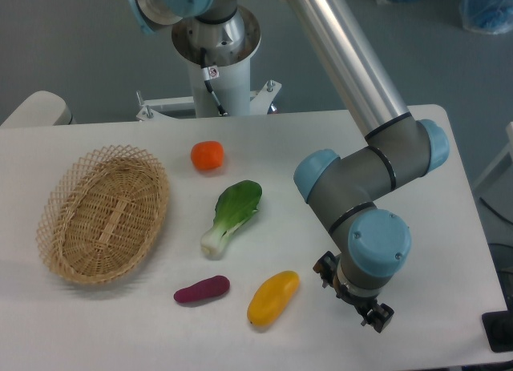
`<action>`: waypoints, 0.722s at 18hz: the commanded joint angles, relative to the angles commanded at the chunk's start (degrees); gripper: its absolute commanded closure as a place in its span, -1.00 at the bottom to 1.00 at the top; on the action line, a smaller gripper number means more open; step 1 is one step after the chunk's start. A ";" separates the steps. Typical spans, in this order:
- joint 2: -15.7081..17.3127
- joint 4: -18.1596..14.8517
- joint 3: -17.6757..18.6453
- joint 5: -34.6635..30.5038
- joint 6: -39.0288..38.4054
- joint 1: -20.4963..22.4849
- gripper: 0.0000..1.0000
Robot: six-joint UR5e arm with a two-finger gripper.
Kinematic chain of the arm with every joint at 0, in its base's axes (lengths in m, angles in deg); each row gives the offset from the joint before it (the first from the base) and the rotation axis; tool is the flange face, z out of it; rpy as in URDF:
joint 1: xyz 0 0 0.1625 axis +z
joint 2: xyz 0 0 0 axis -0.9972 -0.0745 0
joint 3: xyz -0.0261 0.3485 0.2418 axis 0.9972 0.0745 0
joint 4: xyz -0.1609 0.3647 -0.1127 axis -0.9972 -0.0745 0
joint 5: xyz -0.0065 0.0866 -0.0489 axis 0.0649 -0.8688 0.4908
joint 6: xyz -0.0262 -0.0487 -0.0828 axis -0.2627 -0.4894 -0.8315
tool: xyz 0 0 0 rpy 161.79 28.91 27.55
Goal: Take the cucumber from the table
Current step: 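Move the gripper over the small green cucumber and lower toward it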
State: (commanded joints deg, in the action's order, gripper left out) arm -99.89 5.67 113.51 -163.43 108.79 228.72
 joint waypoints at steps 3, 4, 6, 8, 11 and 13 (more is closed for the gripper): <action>0.09 0.09 0.09 0.17 0.00 0.00 -1.00; 0.09 0.09 0.09 0.35 0.09 0.09 -1.00; 0.18 0.18 0.35 1.92 0.09 0.70 -1.00; 0.44 0.26 0.53 3.16 0.52 1.93 -1.00; 2.80 0.09 3.94 2.90 7.52 3.86 -1.00; 3.86 -0.35 5.70 2.38 12.02 4.48 -1.00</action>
State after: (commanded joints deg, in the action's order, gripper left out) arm -96.02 5.32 119.22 -161.05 120.82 233.20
